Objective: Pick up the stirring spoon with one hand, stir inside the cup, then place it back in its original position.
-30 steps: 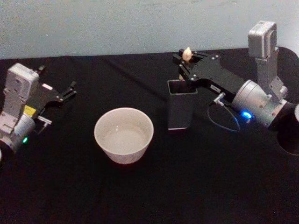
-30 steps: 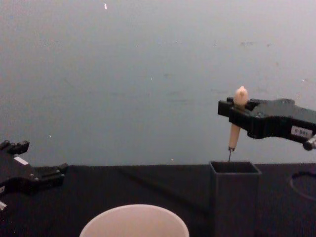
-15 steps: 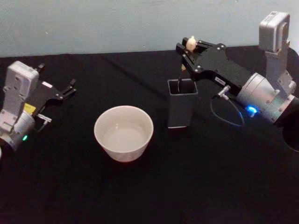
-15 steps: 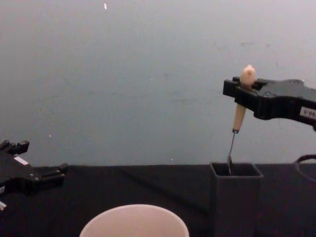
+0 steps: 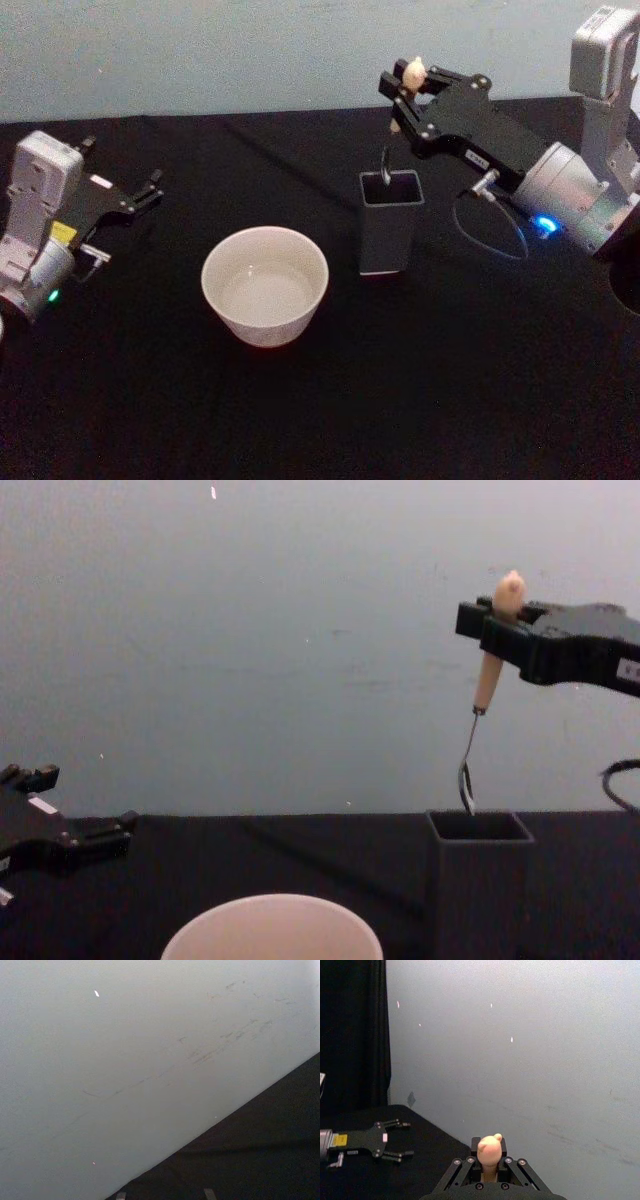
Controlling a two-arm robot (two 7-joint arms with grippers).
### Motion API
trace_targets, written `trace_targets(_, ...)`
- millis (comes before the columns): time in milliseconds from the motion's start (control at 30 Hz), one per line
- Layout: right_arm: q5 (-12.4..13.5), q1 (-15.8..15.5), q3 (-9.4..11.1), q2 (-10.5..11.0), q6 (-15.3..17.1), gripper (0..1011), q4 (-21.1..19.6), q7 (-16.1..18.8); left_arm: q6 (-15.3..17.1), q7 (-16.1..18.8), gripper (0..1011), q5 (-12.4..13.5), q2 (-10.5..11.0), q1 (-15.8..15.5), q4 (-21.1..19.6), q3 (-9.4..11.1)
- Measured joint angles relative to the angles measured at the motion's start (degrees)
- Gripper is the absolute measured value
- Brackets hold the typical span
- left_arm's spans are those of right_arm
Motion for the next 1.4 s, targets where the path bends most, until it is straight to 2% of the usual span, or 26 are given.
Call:
trace_targets(300,0.63,1.18,-0.8,-0.75,-0.72,164,-0.7,1.0,0.0,0.0,1001,0.0,0.0,0.0,0.0,0.0)
trace_targets(767,0.97,2.81,-6.38,-2.95,-0.71,164,2.28,3.58,0.0,0.0,1001,0.0,0.0,0.0,0.0,0.0)
trace_targets(1400,0.3,3.45,-10.7,-5.11,-0.99,164,7.07,5.16,0.0,0.0,1001,0.0,0.0,0.0,0.0,0.0)
